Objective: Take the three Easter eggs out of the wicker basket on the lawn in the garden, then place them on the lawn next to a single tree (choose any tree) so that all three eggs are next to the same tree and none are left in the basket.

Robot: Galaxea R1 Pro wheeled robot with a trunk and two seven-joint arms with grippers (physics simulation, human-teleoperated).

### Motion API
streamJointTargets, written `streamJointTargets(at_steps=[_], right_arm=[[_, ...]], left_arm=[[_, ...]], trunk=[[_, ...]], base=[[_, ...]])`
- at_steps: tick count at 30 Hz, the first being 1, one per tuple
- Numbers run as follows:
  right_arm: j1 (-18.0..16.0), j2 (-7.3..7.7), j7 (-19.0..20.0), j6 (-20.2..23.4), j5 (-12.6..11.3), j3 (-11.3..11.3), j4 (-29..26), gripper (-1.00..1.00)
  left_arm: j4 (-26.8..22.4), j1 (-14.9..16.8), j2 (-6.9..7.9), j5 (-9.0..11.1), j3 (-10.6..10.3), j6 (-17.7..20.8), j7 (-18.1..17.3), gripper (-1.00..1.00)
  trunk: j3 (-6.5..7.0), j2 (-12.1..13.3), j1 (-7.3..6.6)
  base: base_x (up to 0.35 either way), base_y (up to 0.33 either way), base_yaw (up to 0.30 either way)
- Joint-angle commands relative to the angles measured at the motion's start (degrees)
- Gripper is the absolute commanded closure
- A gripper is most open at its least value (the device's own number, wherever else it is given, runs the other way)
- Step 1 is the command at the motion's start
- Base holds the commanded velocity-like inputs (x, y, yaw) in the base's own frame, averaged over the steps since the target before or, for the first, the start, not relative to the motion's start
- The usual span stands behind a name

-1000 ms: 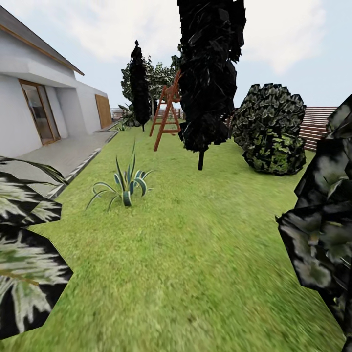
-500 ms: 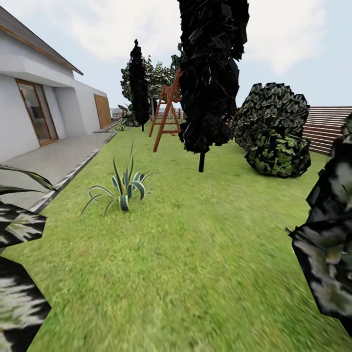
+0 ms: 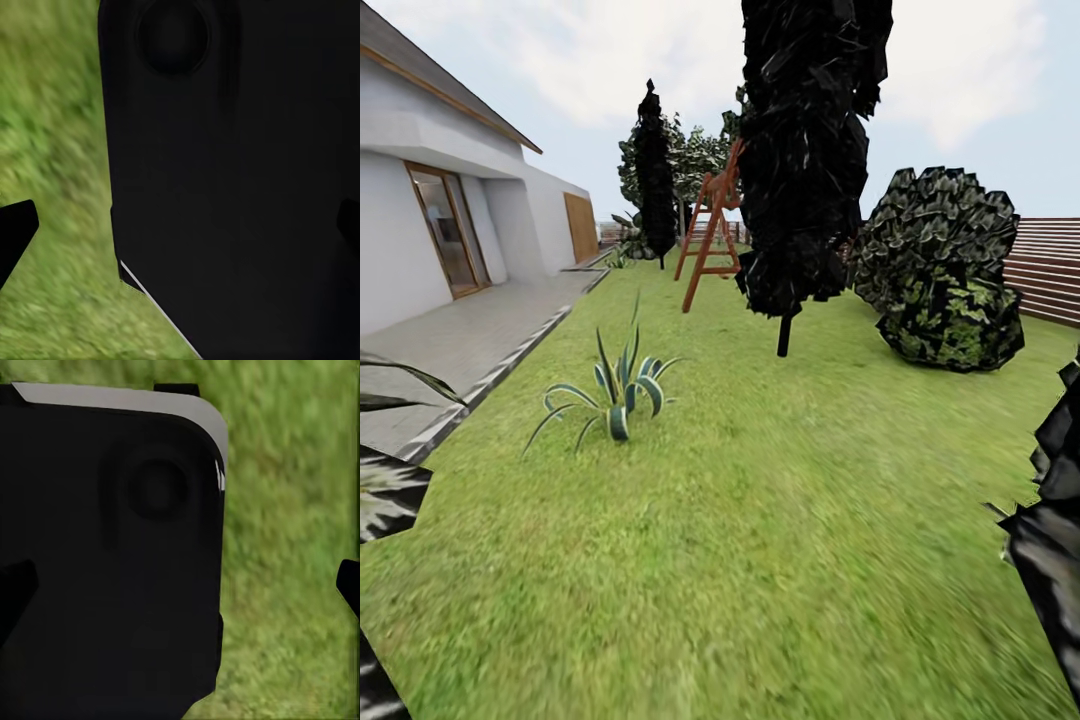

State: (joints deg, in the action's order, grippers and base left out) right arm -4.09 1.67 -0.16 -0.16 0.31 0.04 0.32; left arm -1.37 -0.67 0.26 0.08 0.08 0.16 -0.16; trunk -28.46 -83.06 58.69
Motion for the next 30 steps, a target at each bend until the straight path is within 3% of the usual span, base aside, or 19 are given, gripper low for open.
streamJointTargets(at_steps=[1, 30], right_arm=[[-0.04, 0.0, -0.02, -0.02, 0.04, 0.01, 0.03, -1.0], [-0.04, 0.0, 0.04, -0.02, 0.04, 0.05, 0.04, -1.0]], left_arm=[[-0.12, -0.04, 0.0, 0.01, 0.01, 0.02, -0.02, -1.0], [-0.12, -0.04, 0.0, 0.01, 0.01, 0.1, 0.04, -1.0]], trunk=[[-0.04, -0.02, 0.03], [-0.04, -0.02, 0.03]], base=[[0.336, 0.0, 0.107], [0.336, -0.045, 0.005]])
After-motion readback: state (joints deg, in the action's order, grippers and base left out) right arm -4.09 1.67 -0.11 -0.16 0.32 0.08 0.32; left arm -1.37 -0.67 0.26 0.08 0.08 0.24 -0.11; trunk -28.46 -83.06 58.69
